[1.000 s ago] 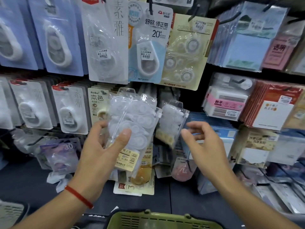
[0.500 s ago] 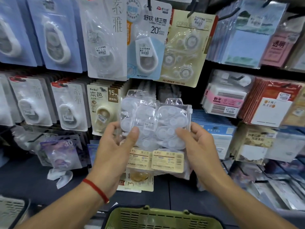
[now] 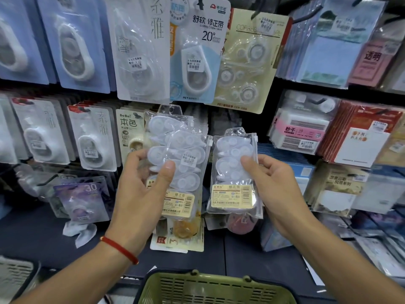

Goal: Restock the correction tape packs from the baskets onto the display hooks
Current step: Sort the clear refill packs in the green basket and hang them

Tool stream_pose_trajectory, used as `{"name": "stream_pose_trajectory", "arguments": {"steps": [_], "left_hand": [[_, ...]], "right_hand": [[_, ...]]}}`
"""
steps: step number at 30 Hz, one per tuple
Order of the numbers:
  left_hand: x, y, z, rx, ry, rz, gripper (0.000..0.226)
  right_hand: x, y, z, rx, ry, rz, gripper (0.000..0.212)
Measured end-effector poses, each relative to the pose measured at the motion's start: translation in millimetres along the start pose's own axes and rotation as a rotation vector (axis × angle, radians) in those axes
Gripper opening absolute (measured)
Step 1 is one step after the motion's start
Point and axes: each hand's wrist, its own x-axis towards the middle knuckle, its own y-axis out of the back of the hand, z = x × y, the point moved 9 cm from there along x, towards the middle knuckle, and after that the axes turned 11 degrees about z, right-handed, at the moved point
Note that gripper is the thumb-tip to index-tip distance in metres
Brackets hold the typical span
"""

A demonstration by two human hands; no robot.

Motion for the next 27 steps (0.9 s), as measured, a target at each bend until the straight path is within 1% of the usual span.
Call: {"name": "stream_pose_trajectory", "arguments": {"steps": [2,4,5,6,7,8,9,11,12,13,14,17,19,21,25,27], "left_hand": [[-1,-1,-1,0.008,0.008,-0.002,0.024],[-1,-2,-5,0.007,0.024,-0.009,0.021],[-2,-2,-6,0.007,0.034,-0.012,0.022],[-2,-3,-9,0.004,0.050,-0.016,0.025],[-3,-4,-12,-0.003,0.071,-0.026,0.028],[-5,-6,-14,-0.011,0.095,-0.041,0.032],[-7,-9,-16,-0.020,0.122,-0.060,0.037],[-14,-17,-21,-0.053,0.188,-0.098,0.048],[-18,-21,-24,-0.076,0.227,-0.114,0.053],[-22,-25,-26,-0.098,0.261,-0.130,0.056],[-25,-28,-27,-0.114,0.281,-0.141,0.057],[-24,-28,-24,-0.101,0.265,-0.116,0.052],[-17,-22,-24,-0.060,0.240,-0.081,0.042],[-10,-16,-26,-0.029,0.235,-0.055,0.035],[-4,-8,-31,-0.009,0.242,-0.033,0.033],[-4,-7,-31,0.007,0.235,-0.031,0.034]], "right_hand": [[1,3,2,-0.096,-0.001,0.022,0.020],[1,6,3,-0.208,0.009,0.041,0.033],[1,8,2,-0.319,0.047,0.069,0.041],[0,12,-4,-0.465,0.131,0.120,0.045],[-3,13,-13,-0.580,0.233,0.167,0.044],[-7,10,-19,-0.615,0.314,0.185,0.039],[-10,6,-21,-0.590,0.340,0.157,0.033],[-17,-12,-12,-0.467,0.248,-0.028,0.025],[-22,-23,-5,-0.414,0.194,-0.135,0.026],[-26,-30,1,-0.371,0.154,-0.205,0.028],[-28,-33,5,-0.326,0.122,-0.226,0.026],[-23,-26,9,-0.151,0.042,-0.122,0.014],[-16,-14,6,-0.088,0.021,-0.016,0.015],[-10,-4,2,-0.058,0.017,0.042,0.018],[-3,2,4,-0.011,-0.028,0.037,0.018],[-3,-1,1,-0.018,-0.016,0.010,0.023]]}}
